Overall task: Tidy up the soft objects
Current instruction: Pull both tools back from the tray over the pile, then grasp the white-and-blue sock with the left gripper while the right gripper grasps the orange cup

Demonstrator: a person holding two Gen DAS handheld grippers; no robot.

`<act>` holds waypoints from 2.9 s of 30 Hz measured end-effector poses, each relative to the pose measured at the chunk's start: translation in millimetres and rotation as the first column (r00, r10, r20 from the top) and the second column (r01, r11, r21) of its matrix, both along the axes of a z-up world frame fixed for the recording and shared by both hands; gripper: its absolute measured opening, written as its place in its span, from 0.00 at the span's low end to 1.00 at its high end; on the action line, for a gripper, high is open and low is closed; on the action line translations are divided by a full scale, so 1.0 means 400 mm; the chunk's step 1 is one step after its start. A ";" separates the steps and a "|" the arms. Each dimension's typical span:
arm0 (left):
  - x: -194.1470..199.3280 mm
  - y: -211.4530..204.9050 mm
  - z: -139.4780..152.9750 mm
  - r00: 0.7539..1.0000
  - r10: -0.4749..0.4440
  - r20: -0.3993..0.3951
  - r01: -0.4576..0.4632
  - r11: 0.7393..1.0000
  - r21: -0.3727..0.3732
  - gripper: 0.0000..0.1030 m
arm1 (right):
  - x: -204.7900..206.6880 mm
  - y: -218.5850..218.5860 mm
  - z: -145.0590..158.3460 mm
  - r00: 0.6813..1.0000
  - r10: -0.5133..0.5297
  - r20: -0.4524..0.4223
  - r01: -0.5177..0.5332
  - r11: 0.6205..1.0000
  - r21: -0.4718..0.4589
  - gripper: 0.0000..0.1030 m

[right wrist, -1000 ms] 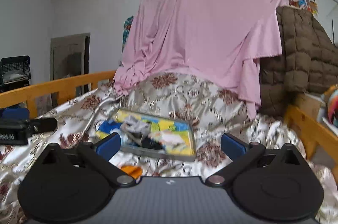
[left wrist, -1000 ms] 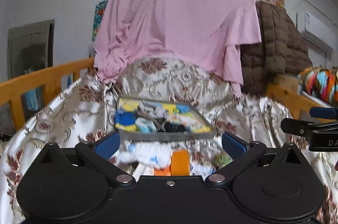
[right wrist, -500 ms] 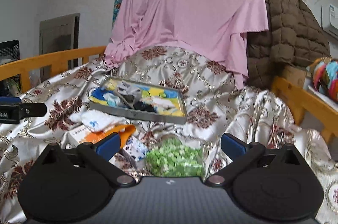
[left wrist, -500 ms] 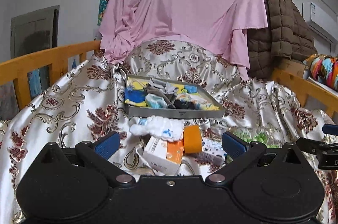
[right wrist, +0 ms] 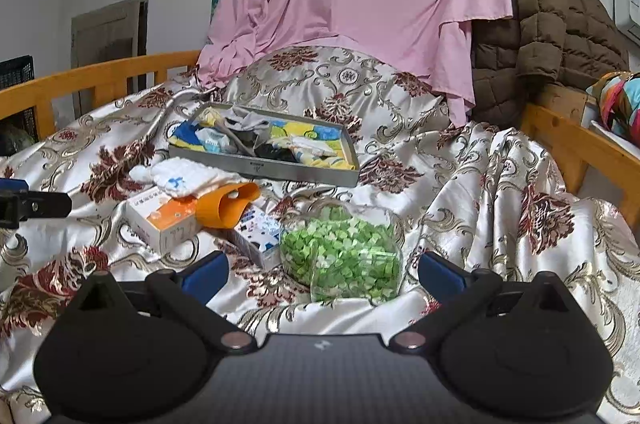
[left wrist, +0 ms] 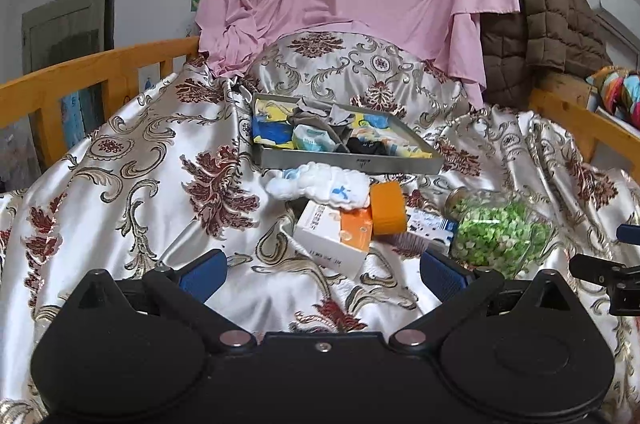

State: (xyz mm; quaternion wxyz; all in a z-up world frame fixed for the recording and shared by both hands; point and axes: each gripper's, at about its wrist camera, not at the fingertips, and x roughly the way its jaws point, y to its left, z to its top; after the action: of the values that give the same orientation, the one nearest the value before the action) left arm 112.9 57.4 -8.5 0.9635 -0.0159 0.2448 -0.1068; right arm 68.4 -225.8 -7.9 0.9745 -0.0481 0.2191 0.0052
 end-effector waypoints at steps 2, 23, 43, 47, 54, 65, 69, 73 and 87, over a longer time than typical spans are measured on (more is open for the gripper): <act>-0.005 0.005 -0.003 1.000 -0.006 0.004 0.006 1.000 0.017 0.99 | -0.001 0.003 -0.013 1.000 0.007 -0.008 -0.007 1.000 -0.004 1.00; 0.004 0.004 -0.050 0.999 -0.021 -0.031 0.024 0.995 0.097 0.99 | 0.026 0.078 -0.085 0.986 0.169 -0.014 -0.169 0.983 -0.074 1.00; 0.105 0.013 -0.027 0.999 0.003 -0.049 0.001 0.996 0.087 0.99 | 0.097 0.150 -0.097 0.946 0.320 0.049 -0.293 0.911 -0.290 1.00; 0.170 0.018 -0.012 0.998 -0.009 -0.070 0.012 0.999 0.049 0.99 | 0.143 0.180 -0.116 0.929 0.365 0.052 -0.320 0.869 -0.377 1.00; 0.317 0.038 -0.010 0.992 -0.009 -0.124 -0.010 0.989 -0.146 0.99 | 0.263 0.213 -0.155 0.900 0.435 0.014 -0.361 0.765 -0.534 1.00; 0.536 0.006 -0.081 0.966 -0.076 -0.247 0.012 0.968 -0.250 0.99 | 0.415 0.265 -0.219 0.820 0.564 -0.097 -0.488 0.600 -0.634 0.93; 0.575 0.007 -0.096 0.957 -0.090 -0.275 0.004 0.954 -0.299 0.99 | 0.456 0.280 -0.240 0.826 0.548 -0.129 -0.493 0.594 -0.635 0.83; 0.615 -0.003 -0.101 0.939 -0.116 -0.322 0.008 0.948 -0.319 0.99 | 0.450 0.300 -0.254 0.816 0.570 -0.103 -0.474 0.555 -0.684 0.82; 0.654 -0.031 -0.084 0.924 -0.082 -0.374 -0.025 0.962 -0.271 0.51 | 0.484 0.326 -0.287 0.830 0.533 -0.164 -0.465 0.500 -0.731 0.41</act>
State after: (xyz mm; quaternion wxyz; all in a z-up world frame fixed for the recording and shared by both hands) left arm 374.6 44.8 -41.9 0.8845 -0.1641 0.4109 -0.1481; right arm 262.0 -95.5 -122.7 0.8308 -0.5032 0.1376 0.1940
